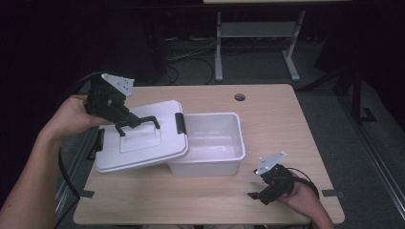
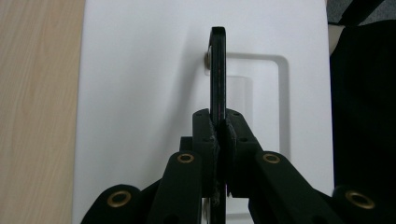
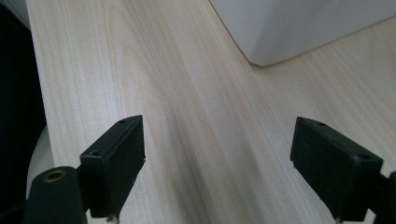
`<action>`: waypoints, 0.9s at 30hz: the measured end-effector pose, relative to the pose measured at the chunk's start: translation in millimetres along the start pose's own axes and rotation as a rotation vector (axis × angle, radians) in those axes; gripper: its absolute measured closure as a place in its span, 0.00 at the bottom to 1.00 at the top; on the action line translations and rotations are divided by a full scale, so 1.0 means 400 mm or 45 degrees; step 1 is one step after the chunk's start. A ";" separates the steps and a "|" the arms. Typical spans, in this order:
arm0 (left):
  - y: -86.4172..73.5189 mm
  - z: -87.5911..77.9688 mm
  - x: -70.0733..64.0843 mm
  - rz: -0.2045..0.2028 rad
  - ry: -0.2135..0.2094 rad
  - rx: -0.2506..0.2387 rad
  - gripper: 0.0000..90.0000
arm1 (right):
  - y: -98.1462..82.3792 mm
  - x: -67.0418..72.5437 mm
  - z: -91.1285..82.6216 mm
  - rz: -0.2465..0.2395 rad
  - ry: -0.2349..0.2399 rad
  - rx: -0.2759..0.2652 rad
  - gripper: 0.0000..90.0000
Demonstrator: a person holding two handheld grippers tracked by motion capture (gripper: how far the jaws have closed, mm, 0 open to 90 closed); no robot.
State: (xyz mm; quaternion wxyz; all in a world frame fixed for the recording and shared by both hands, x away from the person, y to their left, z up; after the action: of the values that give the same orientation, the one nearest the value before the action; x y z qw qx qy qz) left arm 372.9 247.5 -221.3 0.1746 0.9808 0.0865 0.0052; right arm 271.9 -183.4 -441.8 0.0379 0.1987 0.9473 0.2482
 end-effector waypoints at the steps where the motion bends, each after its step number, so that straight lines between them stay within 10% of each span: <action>1: 0.005 0.001 0.003 0.001 -0.002 -0.003 0.94 | 0.000 0.000 0.000 0.001 -0.001 -0.002 0.19; 27: 0.107 0.043 0.041 0.058 -0.042 -0.016 0.94 | -0.003 0.000 -0.004 0.016 0.002 -0.015 0.19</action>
State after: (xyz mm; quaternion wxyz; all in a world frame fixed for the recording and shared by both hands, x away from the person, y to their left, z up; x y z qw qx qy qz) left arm 397.1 204.9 -223.0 0.1820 0.9814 0.0614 -0.0064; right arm 271.0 -185.1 -440.9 0.0369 0.2041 0.9446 0.2542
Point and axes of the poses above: each handheld gripper's, and its own axes: z roughly forward along the jaws, y roughly out of its top, x roughly to its left, the point moved 1 cm from there along z, roughly forward along the jaws, and after that the axes turned 6 degrees about x, right-handed, at the moved point
